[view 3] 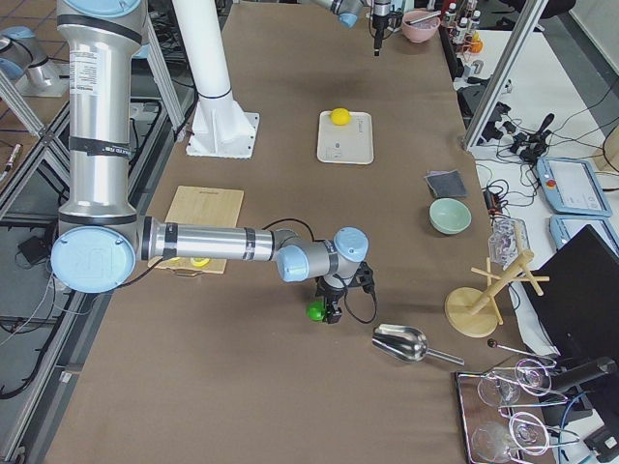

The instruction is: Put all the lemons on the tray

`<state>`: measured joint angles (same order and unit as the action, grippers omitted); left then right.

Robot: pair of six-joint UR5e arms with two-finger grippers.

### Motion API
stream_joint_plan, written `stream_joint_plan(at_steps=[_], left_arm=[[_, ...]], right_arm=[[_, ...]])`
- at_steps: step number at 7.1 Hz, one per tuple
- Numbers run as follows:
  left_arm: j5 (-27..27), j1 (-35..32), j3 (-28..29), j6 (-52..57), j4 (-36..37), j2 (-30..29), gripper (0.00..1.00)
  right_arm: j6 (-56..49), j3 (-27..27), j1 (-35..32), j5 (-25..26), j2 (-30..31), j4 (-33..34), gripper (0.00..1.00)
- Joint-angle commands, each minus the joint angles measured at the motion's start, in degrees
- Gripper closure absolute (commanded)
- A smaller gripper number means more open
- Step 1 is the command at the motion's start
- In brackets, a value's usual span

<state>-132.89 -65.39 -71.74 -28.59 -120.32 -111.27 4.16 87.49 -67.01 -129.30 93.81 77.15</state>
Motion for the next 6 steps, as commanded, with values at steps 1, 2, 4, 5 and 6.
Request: stream_joint_plan(at_steps=[1,2,4,5,6], left_arm=[[0.00,0.00,-0.07,-0.07,0.00,0.00,0.02],[0.00,0.00,-0.07,-0.07,0.00,0.00,0.02],[-0.26,0.00,-0.42,-0.50,0.00,-0.09,0.02],[-0.35,0.00,-0.51,-0.68,0.00,-0.09,0.02],[-0.44,0.00,-0.60,-0.77,0.09,-0.09,0.02]], right_arm=[[-0.03,-0.12,0.47,0.10,-0.21,0.02,0.86],[0.14,-0.04,0.47,-0.16,-1.43,0.11,1.00],[1.80,0.84,0.47,-1.91,-5.19,2.55,1.00],[4.42,1.89,0.47,-3.40,-10.18,8.23,1.00],[6.89,4.16,1.17,-3.16,-14.84,13.85,1.00]])
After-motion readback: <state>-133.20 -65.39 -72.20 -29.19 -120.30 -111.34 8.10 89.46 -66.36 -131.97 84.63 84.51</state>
